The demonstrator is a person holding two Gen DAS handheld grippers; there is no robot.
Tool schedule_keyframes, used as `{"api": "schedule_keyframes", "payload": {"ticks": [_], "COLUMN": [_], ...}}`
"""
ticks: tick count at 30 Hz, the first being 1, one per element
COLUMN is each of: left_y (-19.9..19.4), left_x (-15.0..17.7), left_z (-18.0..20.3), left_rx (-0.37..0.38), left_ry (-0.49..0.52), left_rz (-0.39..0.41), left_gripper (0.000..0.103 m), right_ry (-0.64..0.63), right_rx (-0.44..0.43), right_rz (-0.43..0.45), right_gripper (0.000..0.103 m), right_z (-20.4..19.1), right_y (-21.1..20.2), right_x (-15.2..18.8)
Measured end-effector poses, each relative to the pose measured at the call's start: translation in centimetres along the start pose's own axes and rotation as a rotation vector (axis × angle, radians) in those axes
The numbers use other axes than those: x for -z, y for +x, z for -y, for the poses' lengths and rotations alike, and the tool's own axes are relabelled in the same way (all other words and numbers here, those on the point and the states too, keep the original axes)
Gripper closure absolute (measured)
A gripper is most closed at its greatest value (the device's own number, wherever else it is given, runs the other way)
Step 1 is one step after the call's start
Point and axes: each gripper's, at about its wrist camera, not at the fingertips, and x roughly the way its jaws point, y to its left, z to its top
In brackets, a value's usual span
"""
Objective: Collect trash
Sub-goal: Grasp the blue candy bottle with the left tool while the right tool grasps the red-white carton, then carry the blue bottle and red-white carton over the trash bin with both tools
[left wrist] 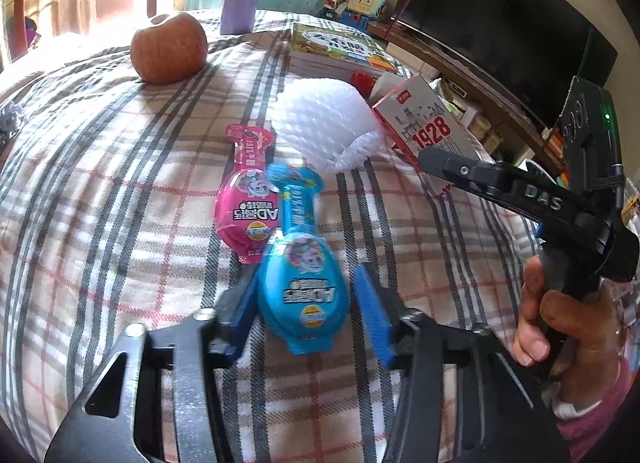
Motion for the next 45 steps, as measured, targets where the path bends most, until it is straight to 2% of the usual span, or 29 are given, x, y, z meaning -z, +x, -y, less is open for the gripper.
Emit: {"api": "schedule_keyframes", "payload": {"ticks": [10,23,45], "left_y": [-1.1,-1.1,-0.9], "left_x": [0.5,1.1,0.5], "left_z": [2.0,7.4,14.7], "left_rx": [0.057,0.144,0.228], "left_ry": [0.035,0.137,0.262], "left_rz": [0.019,0.007,0.008], "left_gripper": [0.065,0.065,0.065], "right_ry": [-0.005,0.060,0.157], "right_rx": [0.027,0.141,0.251], "right_rz": [0.028,0.094,0.206], "right_gripper": [0.069,0.070,0.070], "right_z": [0.4,3.5,7.8], "right_y": [-3.5,-10.9,-17.8], "right_x": [2.3,6.5,8.0]}}
